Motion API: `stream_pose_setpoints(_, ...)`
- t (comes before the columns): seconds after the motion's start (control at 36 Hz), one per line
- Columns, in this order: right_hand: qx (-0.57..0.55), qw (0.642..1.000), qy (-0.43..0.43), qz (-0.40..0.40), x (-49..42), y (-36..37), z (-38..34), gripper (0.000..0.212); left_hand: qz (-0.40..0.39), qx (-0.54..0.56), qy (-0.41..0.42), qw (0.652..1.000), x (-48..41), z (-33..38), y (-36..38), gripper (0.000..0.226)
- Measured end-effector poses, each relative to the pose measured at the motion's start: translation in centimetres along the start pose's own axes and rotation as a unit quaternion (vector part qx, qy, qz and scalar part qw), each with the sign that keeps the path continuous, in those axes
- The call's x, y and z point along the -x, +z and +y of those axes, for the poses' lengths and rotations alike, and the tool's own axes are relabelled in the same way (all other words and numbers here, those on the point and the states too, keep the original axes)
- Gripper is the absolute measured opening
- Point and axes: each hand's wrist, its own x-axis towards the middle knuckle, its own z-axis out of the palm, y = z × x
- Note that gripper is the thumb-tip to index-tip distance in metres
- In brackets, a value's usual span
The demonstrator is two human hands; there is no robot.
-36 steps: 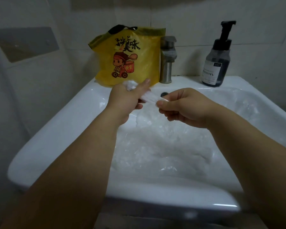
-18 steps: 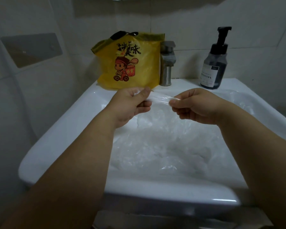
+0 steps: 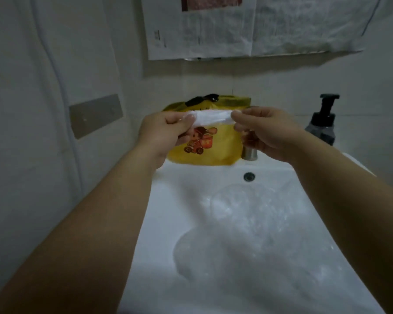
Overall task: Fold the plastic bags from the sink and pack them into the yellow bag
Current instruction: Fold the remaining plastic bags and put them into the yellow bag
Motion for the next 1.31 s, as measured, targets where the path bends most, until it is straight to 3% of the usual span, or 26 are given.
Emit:
stream_pose_setpoints(0.25, 0.069, 0.996, -0.051, 0.029, -4.9, 1.5, -1.5, 0.026, 0.155, -0.116, 0.041, 0.98, -6.9, 1.0, -2.6, 0.023)
stream_pose_setpoints(0.42, 0.092, 0.992, -0.075, 0.047, -8.1, 1.9, -1.2, 0.023, 0.172, -0.207, 0.058, 0.961, -11.7, 0.3, -2.4, 0.022)
stream_pose_setpoints(0.67, 0.105, 0.987, -0.1, 0.064, -12.2, 1.9, -0.2, 0.029, 0.033, -0.348, 0.049, 0.936, -16.9, -1.4, -0.4, 0.014)
stream_pose_setpoints(0.86, 0.111, 0.986, -0.105, 0.064, -13.4, 1.8, 0.2, 0.03, -0.095, -0.467, -0.01, 0.879, -17.8, -0.8, 0.7, 0.021)
stream_pose_setpoints(0.92, 0.11, 0.986, -0.104, 0.064, -13.3, 1.7, 0.4, 0.031, -0.078, -0.449, -0.018, 0.89, -17.6, -0.5, 0.8, 0.025)
stream_pose_setpoints(1.06, 0.115, 0.985, -0.102, 0.076, -11.9, 1.6, 0.3, 0.027, 0.116, -0.291, 0.047, 0.948, -16.1, -0.1, 0.4, 0.017)
stream_pose_setpoints(1.19, 0.097, 0.985, -0.102, 0.101, -9.2, 1.8, -0.2, 0.007, 0.097, -0.217, 0.123, 0.963, -11.7, 0.2, 1.5, 0.026)
stream_pose_setpoints(1.31, 0.096, 0.988, -0.088, 0.083, -5.1, 1.7, 1.1, 0.012, 0.082, -0.183, 0.129, 0.971, -6.7, -1.2, 2.7, 0.024)
